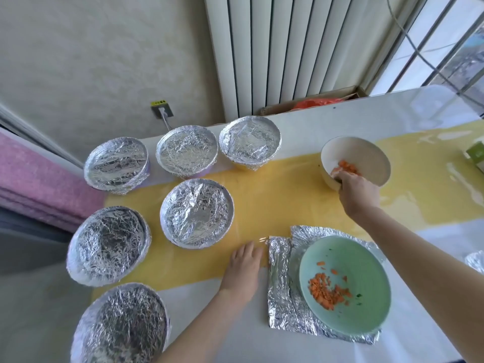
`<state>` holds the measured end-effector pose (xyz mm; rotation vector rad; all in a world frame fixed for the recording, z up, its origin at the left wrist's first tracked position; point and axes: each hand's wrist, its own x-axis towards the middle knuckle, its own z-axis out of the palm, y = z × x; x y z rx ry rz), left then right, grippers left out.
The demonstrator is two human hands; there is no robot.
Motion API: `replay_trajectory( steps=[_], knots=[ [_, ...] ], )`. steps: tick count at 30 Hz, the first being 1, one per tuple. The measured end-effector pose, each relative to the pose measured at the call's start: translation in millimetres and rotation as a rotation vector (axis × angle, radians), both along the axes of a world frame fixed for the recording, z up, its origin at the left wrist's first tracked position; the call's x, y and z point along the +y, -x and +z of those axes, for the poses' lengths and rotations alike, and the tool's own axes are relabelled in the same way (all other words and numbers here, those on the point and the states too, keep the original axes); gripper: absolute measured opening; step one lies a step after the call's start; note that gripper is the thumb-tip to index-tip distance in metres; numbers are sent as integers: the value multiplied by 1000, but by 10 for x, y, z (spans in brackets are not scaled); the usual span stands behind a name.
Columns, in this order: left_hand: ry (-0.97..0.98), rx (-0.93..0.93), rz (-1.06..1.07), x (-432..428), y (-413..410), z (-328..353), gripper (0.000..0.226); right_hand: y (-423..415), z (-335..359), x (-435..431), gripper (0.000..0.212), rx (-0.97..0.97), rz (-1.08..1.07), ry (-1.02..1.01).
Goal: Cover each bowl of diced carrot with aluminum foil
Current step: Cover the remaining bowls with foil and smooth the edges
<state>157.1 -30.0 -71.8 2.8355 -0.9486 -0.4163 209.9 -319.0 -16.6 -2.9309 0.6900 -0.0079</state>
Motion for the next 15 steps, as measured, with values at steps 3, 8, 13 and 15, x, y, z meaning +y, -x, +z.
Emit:
replay_trajectory(
  steps=[3, 8, 13, 15],
  knots=[
    [-25, 24, 51, 117, 94, -78, 70, 83, 88, 76, 35, -56, 44, 3],
    [-54, 87, 82, 248, 180, -70, 53, 283, 236, 373, 33, -202, 127, 35],
    [-56, 90, 154, 493, 341, -94, 59, 557, 340, 725, 21, -465, 339, -14],
    [-57, 81, 183, 596, 428, -110, 61, 703, 353, 851, 22, -488, 440, -79]
  ],
)
